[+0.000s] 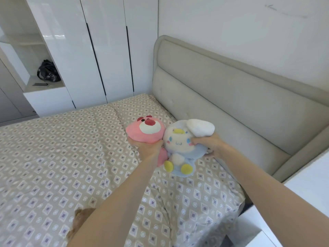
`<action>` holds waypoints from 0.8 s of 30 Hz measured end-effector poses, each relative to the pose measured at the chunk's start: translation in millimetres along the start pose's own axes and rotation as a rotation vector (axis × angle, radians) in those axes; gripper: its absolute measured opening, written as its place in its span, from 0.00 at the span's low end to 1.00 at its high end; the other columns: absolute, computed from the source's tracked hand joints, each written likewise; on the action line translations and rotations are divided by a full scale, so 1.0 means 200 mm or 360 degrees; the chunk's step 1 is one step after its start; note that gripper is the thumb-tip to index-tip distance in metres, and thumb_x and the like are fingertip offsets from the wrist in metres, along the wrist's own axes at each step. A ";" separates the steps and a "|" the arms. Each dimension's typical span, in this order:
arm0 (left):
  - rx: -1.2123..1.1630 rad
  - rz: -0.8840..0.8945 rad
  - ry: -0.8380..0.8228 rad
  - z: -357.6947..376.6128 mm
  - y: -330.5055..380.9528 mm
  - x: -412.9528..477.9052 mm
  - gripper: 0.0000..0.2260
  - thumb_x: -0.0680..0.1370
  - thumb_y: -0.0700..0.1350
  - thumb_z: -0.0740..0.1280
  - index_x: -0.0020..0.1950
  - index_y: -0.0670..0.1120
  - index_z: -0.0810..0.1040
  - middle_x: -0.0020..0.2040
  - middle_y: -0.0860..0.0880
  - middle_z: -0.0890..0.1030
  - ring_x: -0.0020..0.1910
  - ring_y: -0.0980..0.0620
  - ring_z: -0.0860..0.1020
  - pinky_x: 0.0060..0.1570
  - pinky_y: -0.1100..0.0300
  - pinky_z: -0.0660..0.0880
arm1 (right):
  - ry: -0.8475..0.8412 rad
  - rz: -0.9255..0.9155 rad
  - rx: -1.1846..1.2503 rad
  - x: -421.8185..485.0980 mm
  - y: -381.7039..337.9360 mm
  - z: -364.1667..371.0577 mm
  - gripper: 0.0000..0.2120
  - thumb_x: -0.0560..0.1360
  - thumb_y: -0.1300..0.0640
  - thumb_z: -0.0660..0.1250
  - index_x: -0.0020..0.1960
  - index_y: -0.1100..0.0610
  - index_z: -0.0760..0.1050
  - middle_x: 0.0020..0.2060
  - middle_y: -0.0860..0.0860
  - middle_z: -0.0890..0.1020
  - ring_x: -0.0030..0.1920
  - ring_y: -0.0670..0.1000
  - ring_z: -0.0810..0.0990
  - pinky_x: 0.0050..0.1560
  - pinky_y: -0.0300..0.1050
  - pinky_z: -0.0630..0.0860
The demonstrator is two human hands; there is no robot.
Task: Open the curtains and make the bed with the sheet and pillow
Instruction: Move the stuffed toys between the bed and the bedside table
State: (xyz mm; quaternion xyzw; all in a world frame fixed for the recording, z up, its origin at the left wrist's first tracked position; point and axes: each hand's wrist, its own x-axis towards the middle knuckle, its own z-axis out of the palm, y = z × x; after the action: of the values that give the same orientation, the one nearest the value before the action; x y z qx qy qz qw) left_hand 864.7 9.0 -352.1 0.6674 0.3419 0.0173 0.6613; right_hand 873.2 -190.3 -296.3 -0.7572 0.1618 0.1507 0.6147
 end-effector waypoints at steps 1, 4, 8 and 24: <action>0.0023 0.0021 0.0006 0.03 0.02 0.03 0.33 0.68 0.45 0.75 0.69 0.43 0.65 0.59 0.44 0.76 0.59 0.44 0.76 0.60 0.53 0.73 | 0.0000 0.0002 -0.0029 0.04 -0.01 -0.02 0.28 0.59 0.62 0.79 0.57 0.52 0.75 0.49 0.52 0.81 0.46 0.52 0.79 0.42 0.50 0.80; 0.0085 0.0075 -0.0007 0.15 0.10 0.12 0.37 0.68 0.44 0.75 0.71 0.44 0.59 0.59 0.44 0.75 0.60 0.43 0.75 0.62 0.51 0.73 | 0.0042 0.0041 -0.0079 0.19 -0.03 -0.06 0.32 0.55 0.61 0.79 0.57 0.52 0.76 0.53 0.53 0.81 0.50 0.55 0.79 0.43 0.51 0.81; 0.0244 0.0148 -0.0028 0.29 0.14 0.24 0.48 0.66 0.47 0.75 0.75 0.47 0.47 0.54 0.44 0.75 0.55 0.45 0.76 0.58 0.51 0.74 | 0.0082 0.0066 -0.0207 0.34 -0.04 -0.12 0.34 0.55 0.59 0.79 0.59 0.51 0.74 0.55 0.53 0.80 0.55 0.56 0.79 0.48 0.58 0.81; 0.0566 0.0148 -0.0364 1.06 0.08 0.59 0.54 0.64 0.40 0.76 0.75 0.54 0.39 0.63 0.46 0.70 0.63 0.41 0.72 0.64 0.47 0.69 | 0.0569 0.0250 -0.0423 1.17 0.29 -0.64 0.34 0.62 0.55 0.80 0.65 0.55 0.72 0.60 0.54 0.78 0.60 0.57 0.77 0.52 0.47 0.75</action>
State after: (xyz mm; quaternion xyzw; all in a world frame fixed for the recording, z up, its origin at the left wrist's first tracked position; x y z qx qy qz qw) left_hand 1061.4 -117.5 -415.2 0.7862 0.2313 -0.0888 0.5661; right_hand 1062.9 -341.5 -422.0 -0.8311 0.3052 0.0817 0.4576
